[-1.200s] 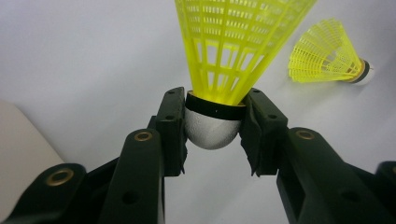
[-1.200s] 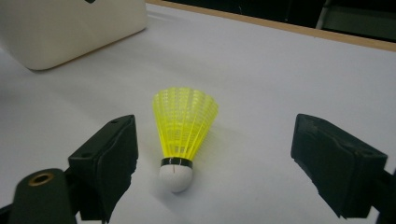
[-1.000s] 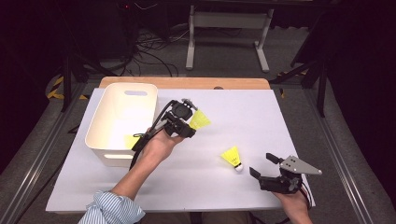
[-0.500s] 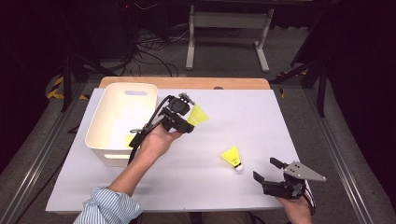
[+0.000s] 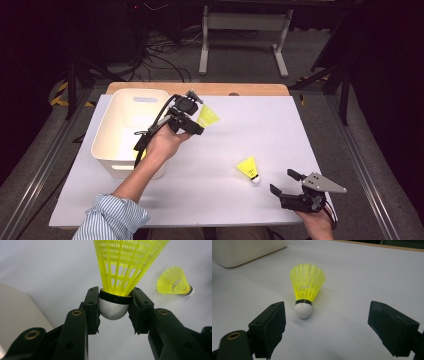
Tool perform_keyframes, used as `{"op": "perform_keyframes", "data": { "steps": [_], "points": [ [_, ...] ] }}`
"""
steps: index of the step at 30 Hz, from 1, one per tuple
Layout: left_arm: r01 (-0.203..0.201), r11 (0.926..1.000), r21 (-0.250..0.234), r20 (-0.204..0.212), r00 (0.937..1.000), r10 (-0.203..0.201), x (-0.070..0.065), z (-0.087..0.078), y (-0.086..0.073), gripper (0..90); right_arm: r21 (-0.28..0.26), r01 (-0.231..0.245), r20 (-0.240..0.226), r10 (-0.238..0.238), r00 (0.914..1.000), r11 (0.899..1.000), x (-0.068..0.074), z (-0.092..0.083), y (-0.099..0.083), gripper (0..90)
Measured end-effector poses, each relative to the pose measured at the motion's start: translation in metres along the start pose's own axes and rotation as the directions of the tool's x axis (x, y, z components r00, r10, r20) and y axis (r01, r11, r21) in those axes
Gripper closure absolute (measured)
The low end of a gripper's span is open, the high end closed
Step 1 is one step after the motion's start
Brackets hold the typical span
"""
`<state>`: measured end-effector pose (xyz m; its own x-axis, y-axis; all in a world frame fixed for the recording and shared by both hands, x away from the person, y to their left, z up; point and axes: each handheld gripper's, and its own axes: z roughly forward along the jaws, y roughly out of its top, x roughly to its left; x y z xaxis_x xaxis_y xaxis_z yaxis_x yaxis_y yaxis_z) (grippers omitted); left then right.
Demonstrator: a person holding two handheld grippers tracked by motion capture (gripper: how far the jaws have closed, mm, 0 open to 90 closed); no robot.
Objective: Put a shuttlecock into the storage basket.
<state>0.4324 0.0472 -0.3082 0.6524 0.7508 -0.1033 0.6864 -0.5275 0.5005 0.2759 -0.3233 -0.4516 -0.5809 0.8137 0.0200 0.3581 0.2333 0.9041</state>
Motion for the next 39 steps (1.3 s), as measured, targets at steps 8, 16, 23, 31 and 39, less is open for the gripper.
{"op": "perform_keyframes", "data": {
  "steps": [8,16,23,31,39],
  "points": [
    [0.014,0.9999,0.009,-0.007,0.9999,-0.014,0.007,-0.010,0.002,63.7,-0.006,0.010,0.008,-0.010,0.9999,1.000,0.001,-0.001,0.000,15.6],
    [0.034,0.9994,-0.001,-0.024,0.9992,-0.034,0.017,-0.024,0.002,63.7,-0.006,0.009,0.009,-0.009,0.9999,1.000,0.001,-0.001,0.000,15.6],
    [0.052,0.9986,-0.013,-0.034,0.9981,-0.052,0.025,-0.034,0.000,63.7,-0.004,0.008,0.008,-0.008,0.9999,1.000,0.001,0.000,0.000,15.6],
    [0.060,0.9979,-0.022,-0.048,0.9970,-0.061,0.033,-0.043,-0.003,63.7,-0.004,0.010,0.012,-0.010,0.9999,1.000,0.001,0.000,0.001,15.6],
    [0.077,0.9968,-0.021,-0.057,0.9953,-0.078,0.040,-0.047,-0.007,63.7,-0.004,0.010,0.011,-0.010,0.9999,1.000,0.001,-0.001,0.000,15.7]
  ]
}}
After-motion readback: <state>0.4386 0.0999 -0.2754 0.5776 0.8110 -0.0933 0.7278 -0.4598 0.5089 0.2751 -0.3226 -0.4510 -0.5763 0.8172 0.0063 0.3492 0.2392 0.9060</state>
